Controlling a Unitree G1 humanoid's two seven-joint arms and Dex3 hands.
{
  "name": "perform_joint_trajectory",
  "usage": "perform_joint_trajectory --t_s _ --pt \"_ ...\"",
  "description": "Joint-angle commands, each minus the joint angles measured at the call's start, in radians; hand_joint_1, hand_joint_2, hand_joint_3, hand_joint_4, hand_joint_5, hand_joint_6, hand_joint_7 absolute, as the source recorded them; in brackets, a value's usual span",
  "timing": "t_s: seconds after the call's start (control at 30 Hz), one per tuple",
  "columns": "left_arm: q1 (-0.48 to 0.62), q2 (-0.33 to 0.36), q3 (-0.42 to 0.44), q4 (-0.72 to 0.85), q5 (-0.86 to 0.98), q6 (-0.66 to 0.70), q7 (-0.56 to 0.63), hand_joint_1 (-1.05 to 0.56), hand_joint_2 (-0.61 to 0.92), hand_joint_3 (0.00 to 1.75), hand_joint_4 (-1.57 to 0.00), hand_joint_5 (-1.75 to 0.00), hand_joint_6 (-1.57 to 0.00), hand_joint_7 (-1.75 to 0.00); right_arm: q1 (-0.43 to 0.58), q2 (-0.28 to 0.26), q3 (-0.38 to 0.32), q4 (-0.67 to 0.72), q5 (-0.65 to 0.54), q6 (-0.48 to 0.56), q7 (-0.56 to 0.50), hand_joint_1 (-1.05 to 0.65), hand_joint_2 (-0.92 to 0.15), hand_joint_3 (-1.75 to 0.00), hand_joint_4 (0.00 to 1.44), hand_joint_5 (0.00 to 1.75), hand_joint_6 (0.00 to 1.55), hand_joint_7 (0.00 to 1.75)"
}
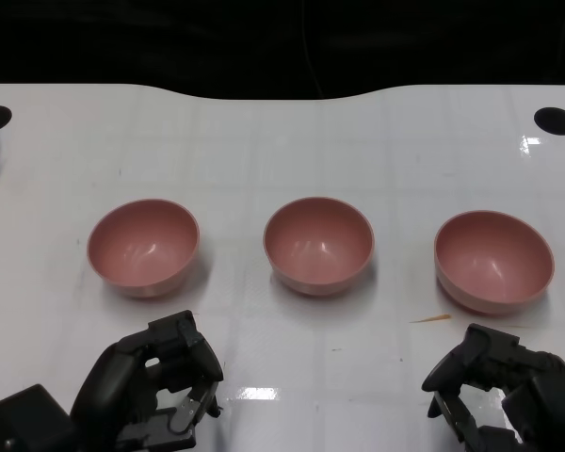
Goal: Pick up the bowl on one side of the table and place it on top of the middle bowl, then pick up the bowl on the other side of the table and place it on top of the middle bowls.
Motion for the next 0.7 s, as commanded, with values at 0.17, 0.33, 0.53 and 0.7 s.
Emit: perform_joint_trajectory --t_s 0.17,0.33,0.53,0.7 --pt "-0.011 0.01 0.012 0.016 0.003 -0.012 0.0 -0.11 0.6 1.04 -0.75 -1.68 -0.71 -1.49 -0.004 -0.012 -0.017 0.021 0.004 -0.02 -0.009 -0.11 -0.51 -1.05 0.74 1.45 0.78 1.21" --pt "-0.023 0.009 0.019 0.03 -0.014 -0.009 -0.014 -0.1 0.62 1.01 -0.74 -1.68 -0.71 -1.47 -0.012 -0.012 -0.019 0.026 0.002 -0.019 -0.014 -0.11 -0.52 -1.04 0.75 1.43 0.79 1.19" --pt "-0.046 0.015 0.035 0.054 -0.036 -0.021 -0.053 -0.11 0.68 0.9 -0.72 -1.47 -0.75 -1.2 -0.014 -0.011 -0.018 0.026 -0.002 -0.017 -0.018 -0.11 -0.52 -1.04 0.75 1.43 0.79 1.2" --pt "-0.072 0.035 0.044 0.087 0.047 -0.097 0.003 -0.2 0.8 0.47 -0.76 -0.91 -0.88 -0.55 -0.021 -0.011 -0.017 0.048 -0.008 -0.052 -0.017 -0.1 -0.52 -1.05 0.75 1.44 0.79 1.2"
